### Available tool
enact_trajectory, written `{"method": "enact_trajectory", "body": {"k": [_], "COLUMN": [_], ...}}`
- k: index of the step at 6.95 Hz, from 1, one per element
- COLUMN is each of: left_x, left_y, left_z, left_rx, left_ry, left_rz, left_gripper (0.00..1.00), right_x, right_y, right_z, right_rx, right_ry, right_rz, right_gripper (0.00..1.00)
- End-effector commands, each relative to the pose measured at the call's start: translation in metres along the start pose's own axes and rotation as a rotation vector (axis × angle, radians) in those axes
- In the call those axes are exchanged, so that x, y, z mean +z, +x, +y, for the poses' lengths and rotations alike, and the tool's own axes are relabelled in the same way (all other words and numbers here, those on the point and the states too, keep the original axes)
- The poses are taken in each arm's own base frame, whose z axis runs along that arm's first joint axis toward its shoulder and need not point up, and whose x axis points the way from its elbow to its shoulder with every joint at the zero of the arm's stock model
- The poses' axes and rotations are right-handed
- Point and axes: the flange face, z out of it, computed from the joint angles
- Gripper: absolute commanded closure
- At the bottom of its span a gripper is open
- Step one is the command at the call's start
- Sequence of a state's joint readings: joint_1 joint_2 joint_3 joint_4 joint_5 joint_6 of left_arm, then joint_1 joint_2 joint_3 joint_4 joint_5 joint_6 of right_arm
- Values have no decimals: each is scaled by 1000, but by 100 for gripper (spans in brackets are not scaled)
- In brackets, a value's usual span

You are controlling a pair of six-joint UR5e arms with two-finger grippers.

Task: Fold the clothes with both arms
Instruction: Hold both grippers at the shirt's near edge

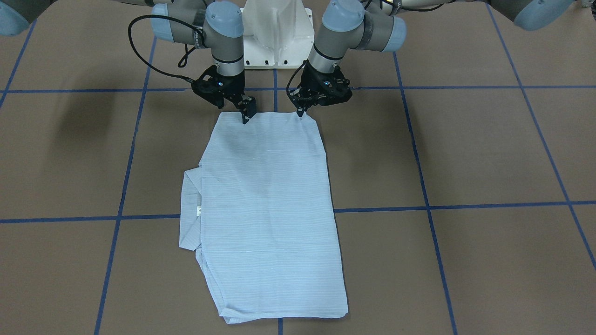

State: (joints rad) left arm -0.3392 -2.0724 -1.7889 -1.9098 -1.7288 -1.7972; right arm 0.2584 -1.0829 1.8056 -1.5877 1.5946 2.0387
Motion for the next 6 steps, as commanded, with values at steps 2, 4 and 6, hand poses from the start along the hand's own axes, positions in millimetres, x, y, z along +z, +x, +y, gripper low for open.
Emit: {"method": "enact_trajectory", "body": {"k": [2, 4, 6], "left_x": [3, 3, 3], "left_y": [-1, -1, -1], "left_z": [-2, -2, -2], "left_rx": [4, 4, 7], "left_ry": [3, 3, 3], "left_rz": [-6, -6, -6], "left_gripper": [100, 100, 100], "right_x": [2, 0, -2], "right_y": [2, 0, -1], "right_z": [0, 2, 3], "right_rx": [-2, -3, -11], "right_ry": [2, -2, -9], "right_rz": [5, 1, -2], "right_gripper": [9, 62, 93]}}
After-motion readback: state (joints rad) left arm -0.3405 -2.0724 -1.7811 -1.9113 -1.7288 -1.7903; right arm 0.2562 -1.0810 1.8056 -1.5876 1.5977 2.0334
